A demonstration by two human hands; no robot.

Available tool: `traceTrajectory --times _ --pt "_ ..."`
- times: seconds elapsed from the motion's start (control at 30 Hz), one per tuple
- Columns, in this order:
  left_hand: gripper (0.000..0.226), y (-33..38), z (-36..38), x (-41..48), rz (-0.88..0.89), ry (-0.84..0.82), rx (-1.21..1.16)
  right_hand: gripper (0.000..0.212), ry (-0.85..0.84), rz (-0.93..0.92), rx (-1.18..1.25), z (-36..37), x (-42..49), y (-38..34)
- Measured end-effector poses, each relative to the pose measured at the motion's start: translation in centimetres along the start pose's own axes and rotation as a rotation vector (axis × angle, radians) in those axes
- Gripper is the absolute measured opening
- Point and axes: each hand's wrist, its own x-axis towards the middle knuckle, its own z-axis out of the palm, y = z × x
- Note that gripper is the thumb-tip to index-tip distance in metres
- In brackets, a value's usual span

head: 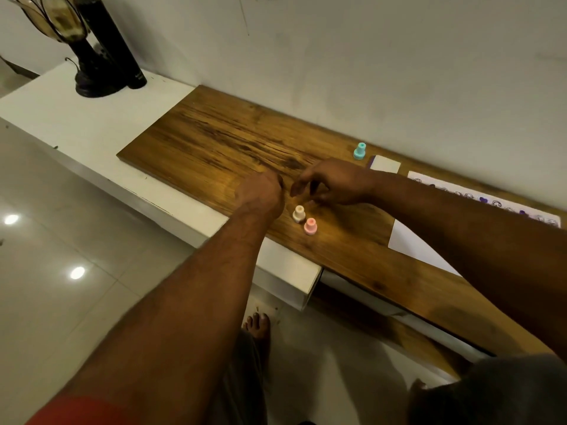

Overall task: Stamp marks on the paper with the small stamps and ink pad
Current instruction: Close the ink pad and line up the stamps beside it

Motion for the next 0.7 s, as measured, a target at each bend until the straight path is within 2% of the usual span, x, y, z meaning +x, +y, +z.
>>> traceTrajectory --times 0.17,0.27,0.5,0.7 --pt "0.017 0.1 0.0 0.2 -0.011 -0.003 -0.007 0.044 -0.08 -0.009 -0.086 0.3 0.6 -0.7" --pt "0.016 0.1 -0.1 0.2 -0.029 0.004 0.003 0.04 -0.101 -0.002 -0.141 0.7 0.8 -0.6" --pt "0.026 0.3 -0.3 0.0 -0.044 -0.004 -0.011 0.026 -0.018 0.039 -0.178 0.9 0.9 0.1" --pt "0.029 0.4 -0.7 -0.2 -0.036 -0.017 0.025 0.029 0.037 0.094 -0.068 0.6 -0.4 1.4"
